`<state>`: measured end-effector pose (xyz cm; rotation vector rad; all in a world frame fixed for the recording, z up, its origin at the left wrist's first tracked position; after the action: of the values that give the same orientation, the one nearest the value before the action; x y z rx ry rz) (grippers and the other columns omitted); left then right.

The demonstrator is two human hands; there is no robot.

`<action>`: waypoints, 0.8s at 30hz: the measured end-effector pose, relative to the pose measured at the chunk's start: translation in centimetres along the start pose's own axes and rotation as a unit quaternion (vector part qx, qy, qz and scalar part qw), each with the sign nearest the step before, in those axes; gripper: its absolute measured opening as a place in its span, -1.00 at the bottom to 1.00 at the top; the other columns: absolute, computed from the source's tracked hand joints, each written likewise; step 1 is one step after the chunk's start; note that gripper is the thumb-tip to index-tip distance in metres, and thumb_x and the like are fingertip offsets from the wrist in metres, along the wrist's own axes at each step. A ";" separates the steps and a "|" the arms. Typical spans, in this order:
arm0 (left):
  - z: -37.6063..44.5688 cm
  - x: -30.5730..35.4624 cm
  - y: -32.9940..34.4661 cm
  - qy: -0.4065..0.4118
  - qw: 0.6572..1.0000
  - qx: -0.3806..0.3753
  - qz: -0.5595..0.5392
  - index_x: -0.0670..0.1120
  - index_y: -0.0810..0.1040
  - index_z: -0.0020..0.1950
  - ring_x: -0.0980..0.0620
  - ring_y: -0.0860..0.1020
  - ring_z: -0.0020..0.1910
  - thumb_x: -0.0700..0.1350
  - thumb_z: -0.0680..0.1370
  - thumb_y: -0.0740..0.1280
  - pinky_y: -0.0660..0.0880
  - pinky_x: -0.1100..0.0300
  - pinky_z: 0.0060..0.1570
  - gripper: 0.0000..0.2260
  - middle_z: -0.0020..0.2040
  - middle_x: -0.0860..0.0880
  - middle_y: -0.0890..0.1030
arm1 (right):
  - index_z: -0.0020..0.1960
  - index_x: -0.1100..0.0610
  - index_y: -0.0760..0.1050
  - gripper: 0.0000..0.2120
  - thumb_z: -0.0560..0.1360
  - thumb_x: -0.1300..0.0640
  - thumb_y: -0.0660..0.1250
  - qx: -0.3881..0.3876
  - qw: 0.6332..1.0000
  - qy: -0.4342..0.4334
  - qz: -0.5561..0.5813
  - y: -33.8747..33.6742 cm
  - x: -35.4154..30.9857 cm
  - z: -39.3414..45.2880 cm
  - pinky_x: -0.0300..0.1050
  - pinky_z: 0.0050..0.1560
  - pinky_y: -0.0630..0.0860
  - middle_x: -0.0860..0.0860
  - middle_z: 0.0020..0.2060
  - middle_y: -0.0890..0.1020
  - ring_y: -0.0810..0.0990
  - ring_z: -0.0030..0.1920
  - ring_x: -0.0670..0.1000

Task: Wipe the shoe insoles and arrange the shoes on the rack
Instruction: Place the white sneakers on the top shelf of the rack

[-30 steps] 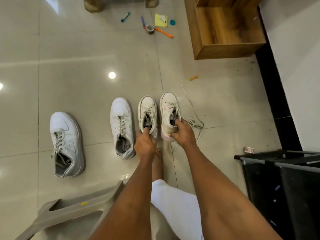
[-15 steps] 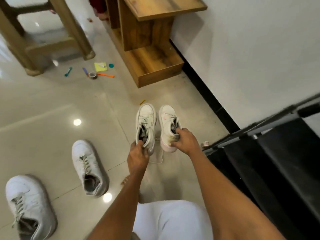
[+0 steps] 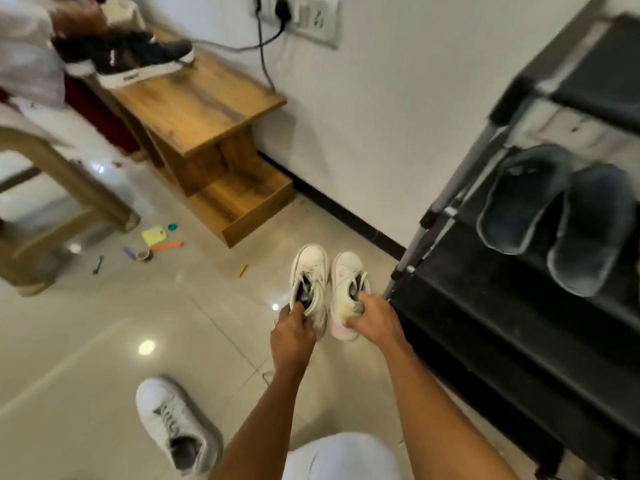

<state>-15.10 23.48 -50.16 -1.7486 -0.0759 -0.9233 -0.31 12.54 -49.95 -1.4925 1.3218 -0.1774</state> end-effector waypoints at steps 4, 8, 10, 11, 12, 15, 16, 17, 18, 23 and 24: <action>-3.0 2.8 -4.7 0.063 0.998 -0.001 -0.010 -0.23 0.50 0.15 -0.22 0.54 -0.08 -0.16 0.51 0.30 0.33 0.13 -0.24 -0.75 0.06 -0.19 0.54 | 0.13 0.11 0.47 -0.63 0.37 0.07 0.45 0.037 0.999 0.007 -0.011 -3.9 -2.4 -6.4 -0.15 -0.06 0.39 0.07 0.05 0.53 0.53 0.03 0.09; -7.8 5.2 -9.8 0.103 0.994 -0.008 -0.023 -0.18 0.48 0.19 -0.18 0.53 -0.06 -0.14 0.54 0.26 0.31 0.17 -0.21 -0.75 0.08 -0.18 0.52 | 0.24 0.11 0.42 -0.55 0.38 0.09 0.38 0.080 0.996 0.003 -0.047 -7.7 -5.1 -15.1 -0.12 -0.07 0.39 0.11 0.08 0.52 0.51 0.06 0.13; -10.1 6.6 -11.5 0.120 0.991 0.000 -0.053 -0.18 0.48 0.16 -0.16 0.53 -0.07 -0.17 0.54 0.25 0.31 0.17 -0.21 -0.78 0.05 -0.18 0.53 | 0.26 0.11 0.40 -0.52 0.37 0.08 0.37 0.113 0.992 0.001 -0.057 -9.4 -6.1 -18.9 -0.11 -0.10 0.39 0.12 0.08 0.52 0.51 0.06 0.13; -11.3 7.5 -12.5 0.130 0.989 0.007 -0.067 -0.19 0.48 0.15 -0.15 0.53 -0.07 -0.18 0.54 0.25 0.32 0.17 -0.20 -0.79 0.04 -0.19 0.53 | 0.26 0.12 0.40 -0.52 0.37 0.07 0.38 0.135 0.989 0.000 -0.059 -10.2 -6.5 -20.8 -0.10 -0.10 0.39 0.12 0.08 0.52 0.51 0.06 0.13; -12.7 8.3 -13.5 0.141 0.987 0.012 -0.078 -0.20 0.49 0.14 -0.15 0.52 -0.07 -0.19 0.54 0.25 0.32 0.18 -0.20 -0.80 0.03 -0.19 0.53 | 0.26 0.12 0.40 -0.51 0.37 0.06 0.39 0.156 0.986 0.000 -0.057 -11.0 -6.7 -22.9 -0.09 -0.09 0.41 0.12 0.08 0.52 0.52 0.07 0.14; -15.8 10.6 -16.2 0.176 0.980 0.025 -0.088 -0.20 0.48 0.12 -0.13 0.51 -0.06 -0.19 0.55 0.23 0.30 0.19 -0.20 -0.82 0.03 -0.18 0.54 | 0.25 0.14 0.41 -0.53 0.38 0.06 0.38 0.207 0.976 -0.002 -0.070 -12.8 -7.4 -28.1 -0.06 -0.07 0.43 0.13 0.09 0.52 0.53 0.07 0.15; -16.7 11.1 -17.1 0.190 0.978 0.026 -0.087 -0.19 0.48 0.12 -0.13 0.52 -0.05 -0.19 0.56 0.23 0.30 0.19 -0.20 -0.83 0.03 -0.18 0.54 | 0.25 0.15 0.41 -0.54 0.38 0.05 0.37 0.219 0.973 -0.002 -0.074 -13.1 -7.6 -29.5 -0.06 -0.09 0.42 0.14 0.09 0.52 0.52 0.06 0.15; -17.5 11.5 -17.9 0.201 0.975 0.027 -0.086 -0.19 0.48 0.12 -0.13 0.52 -0.04 -0.18 0.56 0.22 0.31 0.19 -0.19 -0.82 0.04 -0.18 0.54 | 0.24 0.15 0.41 -0.54 0.39 0.05 0.37 0.232 0.970 -0.002 -0.074 -13.4 -7.8 -31.0 -0.08 -0.11 0.41 0.14 0.09 0.51 0.52 0.06 0.15; -18.1 11.8 -18.7 0.211 0.973 0.029 -0.085 -0.19 0.48 0.14 -0.14 0.52 -0.03 -0.17 0.56 0.22 0.31 0.17 -0.18 -0.81 0.06 -0.19 0.54 | 0.24 0.15 0.40 -0.54 0.39 0.05 0.37 0.245 0.967 -0.003 -0.073 -13.7 -8.1 -32.2 -0.09 -0.13 0.39 0.15 0.09 0.51 0.52 0.06 0.16; -20.9 13.0 -21.5 0.252 0.964 0.034 -0.081 -0.18 0.46 0.16 -0.14 0.50 0.03 -0.15 0.57 0.21 0.37 0.13 -0.11 -0.79 0.08 -0.18 0.52 | 0.21 0.15 0.41 -0.57 0.39 0.04 0.36 0.286 0.953 -0.013 -0.096 -14.4 -9.0 -37.5 -0.08 -0.17 0.35 0.12 0.03 0.53 0.51 0.02 0.14; -21.2 13.5 -22.0 0.258 0.962 0.035 -0.078 -0.18 0.46 0.17 -0.14 0.51 0.03 -0.14 0.57 0.21 0.39 0.11 -0.09 -0.79 0.08 -0.18 0.52 | 0.18 0.16 0.42 -0.60 0.39 0.04 0.36 0.293 0.951 -0.016 -0.098 -14.7 -9.2 -38.2 -0.08 -0.19 0.34 0.11 0.01 0.54 0.51 0.00 0.13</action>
<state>-27.62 9.33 -22.70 -1.4030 0.0943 -1.4486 -21.13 -5.99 -18.55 -1.1019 0.9734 -0.6172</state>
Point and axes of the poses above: each hand's wrist, its own z-axis towards the middle knuckle, its own y-axis out of the palm, x = y × z, the point moved 8 cm from there along z, towards the middle knuckle
